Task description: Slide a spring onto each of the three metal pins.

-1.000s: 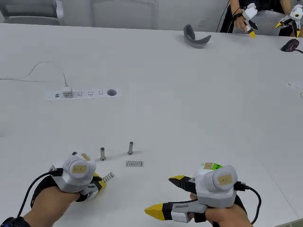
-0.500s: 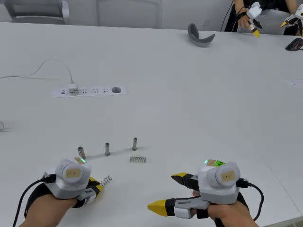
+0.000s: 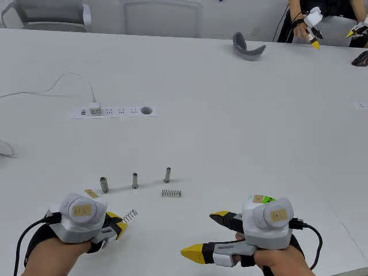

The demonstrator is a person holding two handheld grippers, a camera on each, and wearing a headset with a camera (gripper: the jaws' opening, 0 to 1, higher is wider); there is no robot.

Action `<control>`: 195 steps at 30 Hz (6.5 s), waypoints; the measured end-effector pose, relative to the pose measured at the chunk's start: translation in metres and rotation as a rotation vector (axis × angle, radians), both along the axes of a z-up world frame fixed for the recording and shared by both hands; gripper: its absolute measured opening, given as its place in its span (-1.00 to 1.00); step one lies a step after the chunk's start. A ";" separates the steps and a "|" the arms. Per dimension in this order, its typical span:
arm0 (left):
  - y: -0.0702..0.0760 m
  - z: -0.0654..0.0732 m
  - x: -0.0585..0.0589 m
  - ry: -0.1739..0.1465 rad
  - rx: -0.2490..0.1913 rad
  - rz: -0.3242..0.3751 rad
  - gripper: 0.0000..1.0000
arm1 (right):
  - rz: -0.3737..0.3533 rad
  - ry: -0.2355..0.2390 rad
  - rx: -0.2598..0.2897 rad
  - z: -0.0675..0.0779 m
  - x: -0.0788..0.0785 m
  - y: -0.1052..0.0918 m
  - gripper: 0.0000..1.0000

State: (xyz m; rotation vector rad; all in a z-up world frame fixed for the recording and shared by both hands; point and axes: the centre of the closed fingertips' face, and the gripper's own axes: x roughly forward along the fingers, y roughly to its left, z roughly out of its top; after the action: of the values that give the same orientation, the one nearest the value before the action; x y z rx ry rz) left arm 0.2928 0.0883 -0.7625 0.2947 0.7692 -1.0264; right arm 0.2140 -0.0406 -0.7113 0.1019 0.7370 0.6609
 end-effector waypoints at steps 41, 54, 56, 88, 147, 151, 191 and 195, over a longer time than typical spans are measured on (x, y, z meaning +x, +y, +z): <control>-0.004 0.046 -0.017 -0.059 -0.050 -0.059 -0.80 | 0.044 -0.015 0.025 0.010 0.011 0.014 0.45; -0.022 0.061 -0.029 -0.073 -0.075 -0.111 -0.80 | 0.037 -0.017 0.128 0.021 0.022 0.029 0.24; -0.027 0.064 -0.034 -0.076 -0.080 -0.128 -0.80 | 0.038 -0.014 0.148 0.022 0.023 0.033 0.20; -0.064 0.078 -0.077 -0.072 -0.129 -0.249 -0.80 | 0.018 0.085 0.442 0.035 0.016 0.058 -0.68; -0.074 0.083 -0.082 -0.135 -0.138 -0.424 -0.80 | 0.712 0.029 -0.132 0.043 -0.003 0.076 -0.75; -0.072 0.083 -0.081 -0.138 -0.144 -0.403 -0.79 | 0.716 0.021 -0.142 0.043 -0.002 0.077 -0.75; 0.015 0.065 -0.041 -0.112 -0.144 -0.038 -0.39 | 0.641 0.012 -0.221 0.027 0.036 0.069 -0.75; 0.024 0.064 -0.038 -0.103 -0.147 -0.011 -0.33 | 0.631 0.015 -0.225 0.025 0.044 0.068 -0.75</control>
State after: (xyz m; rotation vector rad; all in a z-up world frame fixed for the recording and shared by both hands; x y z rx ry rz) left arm 0.2547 0.1122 -0.6986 0.2237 0.5965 -1.0637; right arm 0.2582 0.0274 -0.6864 -0.3478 0.8580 1.1696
